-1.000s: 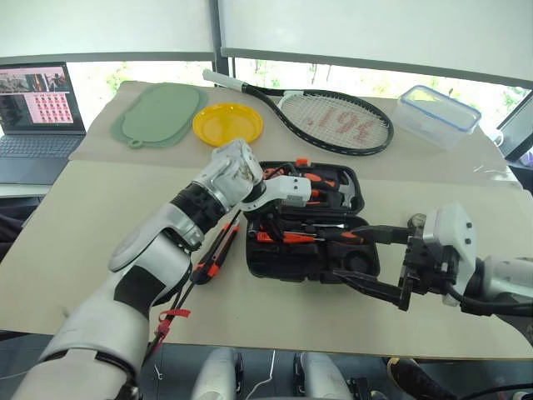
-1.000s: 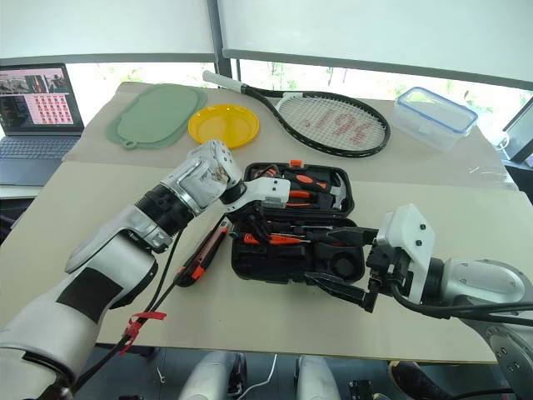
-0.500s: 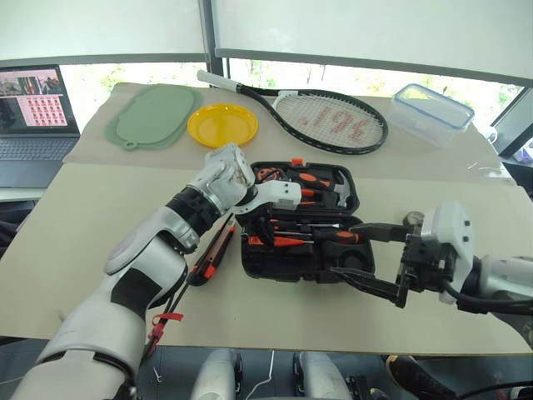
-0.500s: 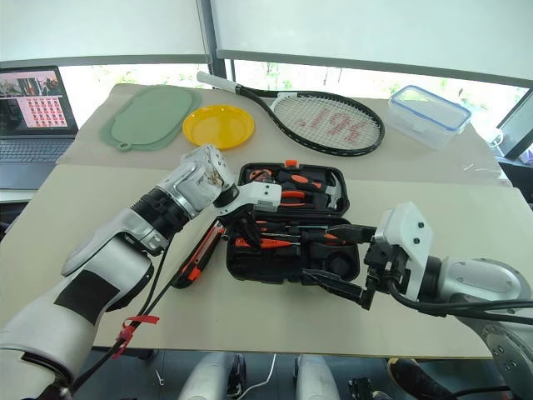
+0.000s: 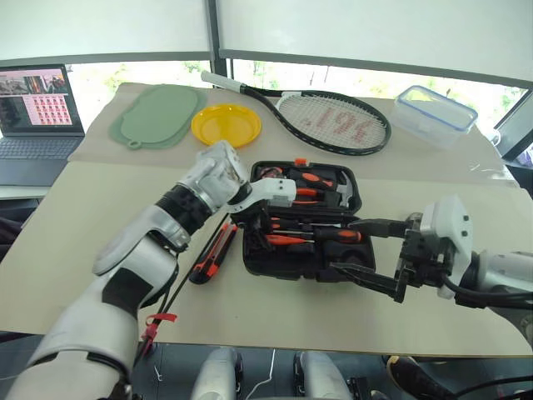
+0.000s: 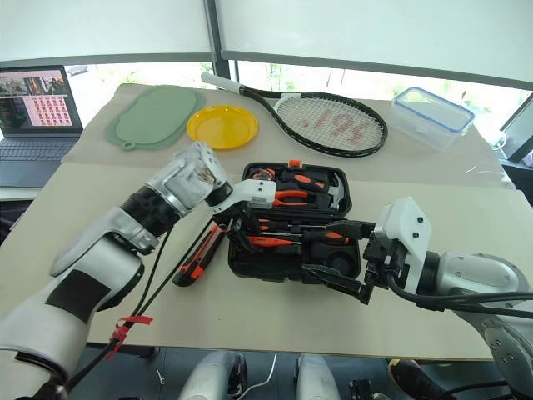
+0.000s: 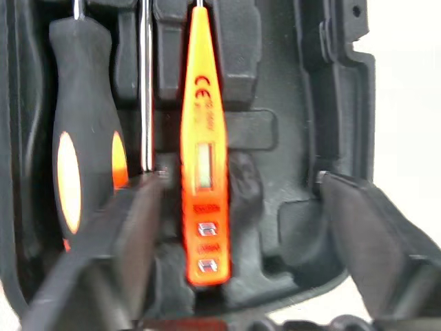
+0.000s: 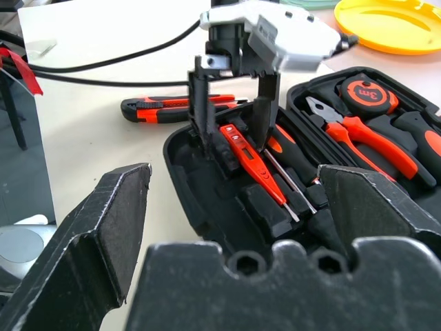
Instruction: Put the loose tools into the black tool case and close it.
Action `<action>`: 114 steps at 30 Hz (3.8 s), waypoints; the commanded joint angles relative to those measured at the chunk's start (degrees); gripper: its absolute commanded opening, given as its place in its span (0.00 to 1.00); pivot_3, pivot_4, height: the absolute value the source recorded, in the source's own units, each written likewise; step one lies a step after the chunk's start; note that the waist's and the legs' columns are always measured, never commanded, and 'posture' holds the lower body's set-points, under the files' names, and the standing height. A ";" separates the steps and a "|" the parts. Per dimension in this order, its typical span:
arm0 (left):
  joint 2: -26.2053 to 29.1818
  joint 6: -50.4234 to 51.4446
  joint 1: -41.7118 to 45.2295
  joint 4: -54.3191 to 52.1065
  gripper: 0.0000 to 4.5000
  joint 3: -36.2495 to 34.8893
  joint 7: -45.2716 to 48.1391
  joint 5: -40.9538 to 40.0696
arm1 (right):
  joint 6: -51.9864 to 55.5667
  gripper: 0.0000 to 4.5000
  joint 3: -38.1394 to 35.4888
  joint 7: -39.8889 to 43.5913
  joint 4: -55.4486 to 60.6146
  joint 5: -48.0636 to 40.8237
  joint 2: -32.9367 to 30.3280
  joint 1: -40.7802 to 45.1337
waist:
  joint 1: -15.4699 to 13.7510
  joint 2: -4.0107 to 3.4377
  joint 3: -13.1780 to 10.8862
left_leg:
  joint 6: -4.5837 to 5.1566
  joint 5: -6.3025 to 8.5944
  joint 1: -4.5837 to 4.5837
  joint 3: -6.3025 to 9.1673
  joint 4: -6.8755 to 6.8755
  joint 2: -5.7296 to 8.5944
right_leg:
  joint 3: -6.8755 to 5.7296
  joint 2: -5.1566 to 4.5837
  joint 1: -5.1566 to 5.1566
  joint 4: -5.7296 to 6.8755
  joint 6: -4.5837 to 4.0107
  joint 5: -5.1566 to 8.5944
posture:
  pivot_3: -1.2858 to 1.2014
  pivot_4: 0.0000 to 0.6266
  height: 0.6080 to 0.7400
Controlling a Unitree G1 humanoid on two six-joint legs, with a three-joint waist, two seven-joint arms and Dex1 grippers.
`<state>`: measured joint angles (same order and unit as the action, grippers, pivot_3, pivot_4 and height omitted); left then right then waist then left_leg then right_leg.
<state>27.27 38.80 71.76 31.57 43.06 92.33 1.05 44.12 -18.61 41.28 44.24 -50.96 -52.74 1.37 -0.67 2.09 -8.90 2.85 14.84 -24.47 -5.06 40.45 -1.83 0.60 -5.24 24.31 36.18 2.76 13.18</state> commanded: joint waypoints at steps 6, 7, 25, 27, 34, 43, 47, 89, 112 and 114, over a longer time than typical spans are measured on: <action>8.65 2.60 -4.63 -12.39 0.71 -13.25 -1.65 -12.44 | -0.52 1.00 -1.17 0.85 0.17 -1.16 -0.61 0.36 | -0.02 -0.04 0.02 | 0.00 0.00 -0.05 -0.01 0.00 -0.02 | 0.00 -0.02 0.01 -0.04 0.01 0.00 | 0.52 0.24 0.99; 8.20 2.49 -6.57 -13.07 0.64 -16.27 -3.05 -13.95 | -0.47 1.00 -1.26 0.99 0.09 -1.17 -0.72 0.35 | -0.05 -0.04 0.02 | 0.00 0.00 -0.02 -0.01 0.00 -0.03 | 0.00 -0.03 -0.01 -0.04 0.02 -0.01 | 0.52 0.24 0.99; -4.52 -23.99 -27.85 -12.42 0.00 -24.38 -22.39 -9.14 | 0.10 1.00 -0.71 2.39 -1.64 -1.19 -1.83 1.73 | -0.34 -0.04 0.02 | 0.05 0.03 0.01 -0.03 0.29 0.03 | -0.01 -0.01 -0.15 0.00 0.09 -0.07 | 0.52 0.24 0.99; -5.49 -26.63 -27.77 -10.18 0.00 -24.75 -23.61 -8.39 | 0.18 1.00 -0.51 2.36 -1.61 -1.20 -1.83 1.91 | -0.36 -0.03 0.02 | 0.05 0.03 0.01 -0.03 0.29 0.02 | -0.01 -0.02 -0.15 0.01 0.08 -0.07 | 0.52 0.24 0.99; -6.21 -28.95 -29.05 -9.18 0.00 -24.02 -23.46 -7.07 | 0.37 1.00 -0.41 2.37 -1.67 -1.23 -1.61 2.07 | -0.25 -0.04 0.02 | 0.05 0.03 0.01 -0.03 0.30 -0.01 | -0.01 -0.03 -0.15 0.00 0.09 -0.08 | 0.52 0.24 0.99; -5.19 -35.99 -30.88 -3.92 0.00 -20.53 -24.02 -1.17 | 0.23 1.00 0.90 1.80 -2.56 -0.88 -1.21 3.42 | -0.20 -0.09 0.09 | 0.05 0.04 0.18 -0.03 0.29 -0.01 | 0.00 -0.03 -0.32 -0.01 0.09 -0.08 | 0.52 0.24 0.99; -5.22 -35.76 -30.80 -3.17 0.00 -21.30 -24.95 -1.07 | -0.12 1.00 1.49 2.04 -3.19 -0.53 -1.18 3.72 | -0.06 -0.12 0.18 | 0.05 0.04 0.22 -0.03 0.29 -0.03 | 0.01 -0.03 -0.35 0.01 0.08 -0.08 | 0.52 0.24 0.99; 16.89 45.49 -47.53 -60.43 1.00 -37.83 -60.85 -30.54 | -1.19 1.00 11.17 13.06 -6.76 2.46 -0.49 12.09 | -0.01 -0.03 0.12 | -0.19 -0.12 0.36 -0.13 -0.20 -0.04 | 0.11 0.01 -0.16 -0.04 -0.08 -0.17 | 0.52 0.24 0.99; 21.94 29.51 -50.91 -50.18 0.39 -43.66 -59.52 -25.62 | -3.49 1.00 8.91 10.44 -5.95 4.84 -0.14 9.07 | 0.20 -0.25 0.25 | -0.24 -0.16 0.74 -0.22 -0.50 -0.09 | 0.18 -0.02 -0.32 -0.05 -0.21 -0.10 | 0.52 0.24 0.99; 22.26 21.41 -48.47 -47.50 0.39 -45.39 -58.98 -23.92 | -3.24 1.00 7.97 10.56 -6.43 4.34 -0.31 8.93 | 0.25 -0.24 0.24 | -0.31 -0.20 0.73 -0.24 -0.55 -0.11 | 0.18 0.01 -0.23 -0.01 -0.28 -0.09 | 0.52 0.24 0.99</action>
<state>48.27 68.10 20.67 -18.09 1.00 33.01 -25.80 41.86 -8.05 51.85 37.58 -46.04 -52.53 10.05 -0.42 1.85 -8.65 2.53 14.63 -23.75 -5.30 39.87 -1.94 0.78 -5.23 24.10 36.17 2.46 13.09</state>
